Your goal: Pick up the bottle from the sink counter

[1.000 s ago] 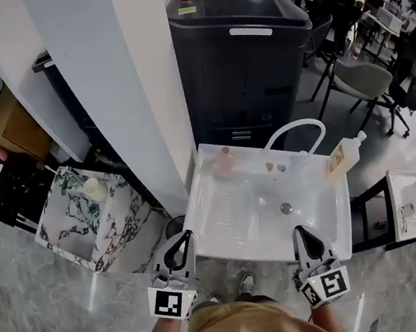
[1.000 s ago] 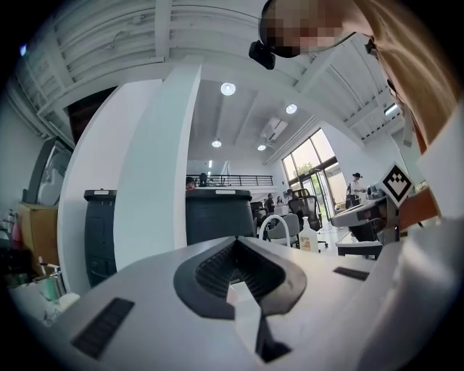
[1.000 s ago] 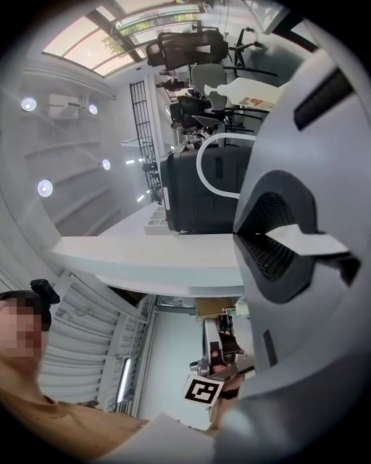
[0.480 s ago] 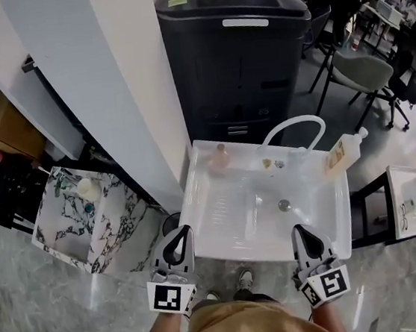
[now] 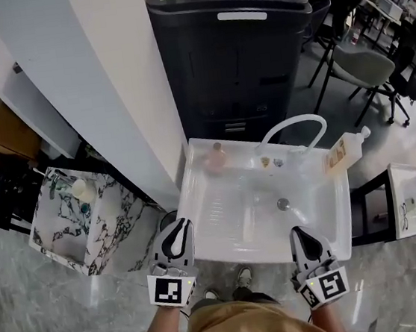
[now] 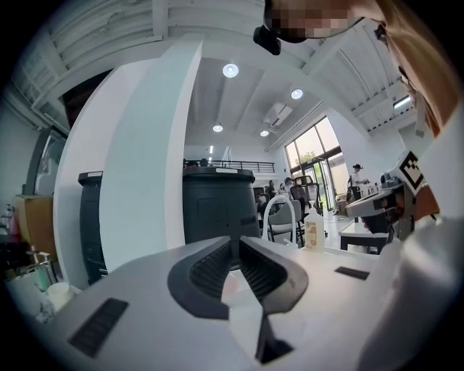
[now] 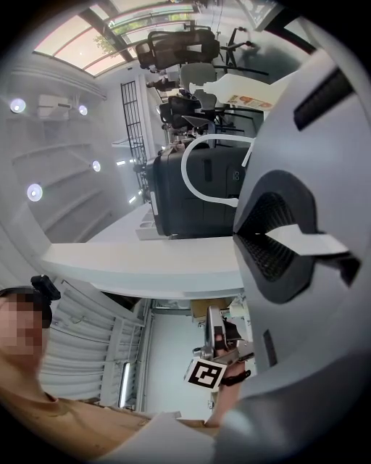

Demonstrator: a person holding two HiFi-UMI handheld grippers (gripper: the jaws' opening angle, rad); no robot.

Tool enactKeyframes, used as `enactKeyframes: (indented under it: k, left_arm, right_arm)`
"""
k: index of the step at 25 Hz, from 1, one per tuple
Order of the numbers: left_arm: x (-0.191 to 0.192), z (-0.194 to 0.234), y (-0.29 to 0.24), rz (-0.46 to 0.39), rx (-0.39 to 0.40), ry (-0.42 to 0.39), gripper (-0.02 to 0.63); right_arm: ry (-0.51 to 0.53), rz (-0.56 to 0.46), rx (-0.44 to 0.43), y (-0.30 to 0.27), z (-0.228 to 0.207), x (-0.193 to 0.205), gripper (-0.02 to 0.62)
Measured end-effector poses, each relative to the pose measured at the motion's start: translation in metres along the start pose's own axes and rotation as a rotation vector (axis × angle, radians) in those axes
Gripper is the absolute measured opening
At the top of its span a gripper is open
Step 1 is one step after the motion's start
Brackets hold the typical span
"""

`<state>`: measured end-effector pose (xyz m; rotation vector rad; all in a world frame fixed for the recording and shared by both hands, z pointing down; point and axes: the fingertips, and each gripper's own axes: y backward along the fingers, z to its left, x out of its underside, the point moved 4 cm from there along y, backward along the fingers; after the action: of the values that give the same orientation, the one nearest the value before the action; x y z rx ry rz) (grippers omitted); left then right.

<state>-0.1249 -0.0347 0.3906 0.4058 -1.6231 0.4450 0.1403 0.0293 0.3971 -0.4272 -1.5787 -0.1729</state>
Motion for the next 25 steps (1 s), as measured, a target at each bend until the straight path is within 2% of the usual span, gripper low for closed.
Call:
enactKeyframes:
  k: [14, 25]
  left_arm:
    - [0.024, 0.005, -0.042, 0.039, 0.002, 0.009, 0.048]
    - [0.04, 0.017, -0.082, 0.029, 0.003, -0.028, 0.06]
  right_arm:
    - [-0.013, 0.035, -0.007, -0.01, -0.013, 0.012, 0.0]
    - [-0.025, 0.069, -0.021, -0.021, -0.02, 0.022, 0.0]
